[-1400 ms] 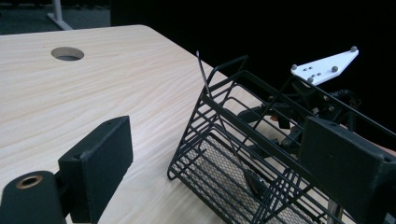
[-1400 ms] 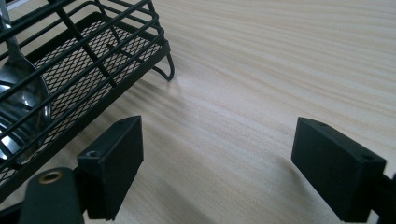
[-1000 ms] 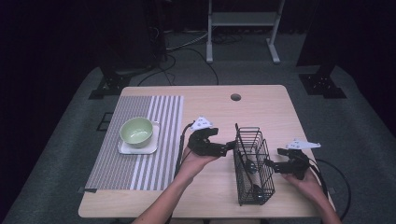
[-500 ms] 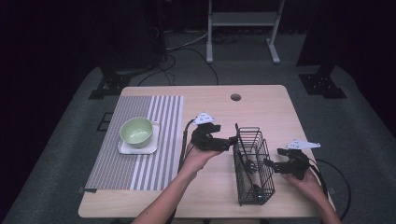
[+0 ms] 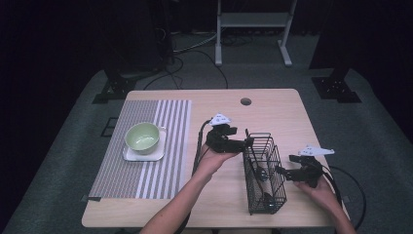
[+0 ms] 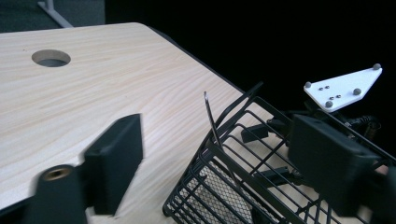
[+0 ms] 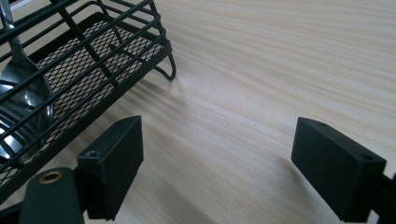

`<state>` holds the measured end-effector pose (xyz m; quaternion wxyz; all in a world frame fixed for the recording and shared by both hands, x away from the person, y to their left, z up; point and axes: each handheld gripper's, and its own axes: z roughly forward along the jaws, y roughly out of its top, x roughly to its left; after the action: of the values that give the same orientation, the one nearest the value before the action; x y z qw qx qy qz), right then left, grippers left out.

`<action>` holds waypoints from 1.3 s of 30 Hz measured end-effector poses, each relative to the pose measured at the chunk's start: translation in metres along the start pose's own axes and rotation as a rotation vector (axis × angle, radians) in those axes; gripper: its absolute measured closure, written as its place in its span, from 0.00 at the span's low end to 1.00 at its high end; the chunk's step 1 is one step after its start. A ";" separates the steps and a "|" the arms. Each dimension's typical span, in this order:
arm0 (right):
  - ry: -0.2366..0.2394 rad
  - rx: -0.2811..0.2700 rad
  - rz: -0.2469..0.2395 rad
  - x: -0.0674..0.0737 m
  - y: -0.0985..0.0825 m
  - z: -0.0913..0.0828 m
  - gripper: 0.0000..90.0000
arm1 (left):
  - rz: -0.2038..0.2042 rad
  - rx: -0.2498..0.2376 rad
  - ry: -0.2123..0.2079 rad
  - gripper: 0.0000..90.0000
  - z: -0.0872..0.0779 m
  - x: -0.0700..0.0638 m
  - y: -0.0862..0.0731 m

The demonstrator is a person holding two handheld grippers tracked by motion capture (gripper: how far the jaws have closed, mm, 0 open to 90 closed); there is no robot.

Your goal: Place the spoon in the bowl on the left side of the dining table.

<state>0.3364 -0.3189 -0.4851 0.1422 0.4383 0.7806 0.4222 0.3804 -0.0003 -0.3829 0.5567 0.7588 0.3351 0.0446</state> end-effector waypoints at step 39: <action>0.007 -0.002 -0.007 0.000 0.000 0.000 0.17 | -0.084 -0.089 -0.085 0.97 0.004 0.012 0.000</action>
<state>0.3362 -0.3190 -0.4851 0.1415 0.4341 0.7821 0.4241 0.3913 0.0030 -0.3878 0.6050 0.7198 0.3405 0.0040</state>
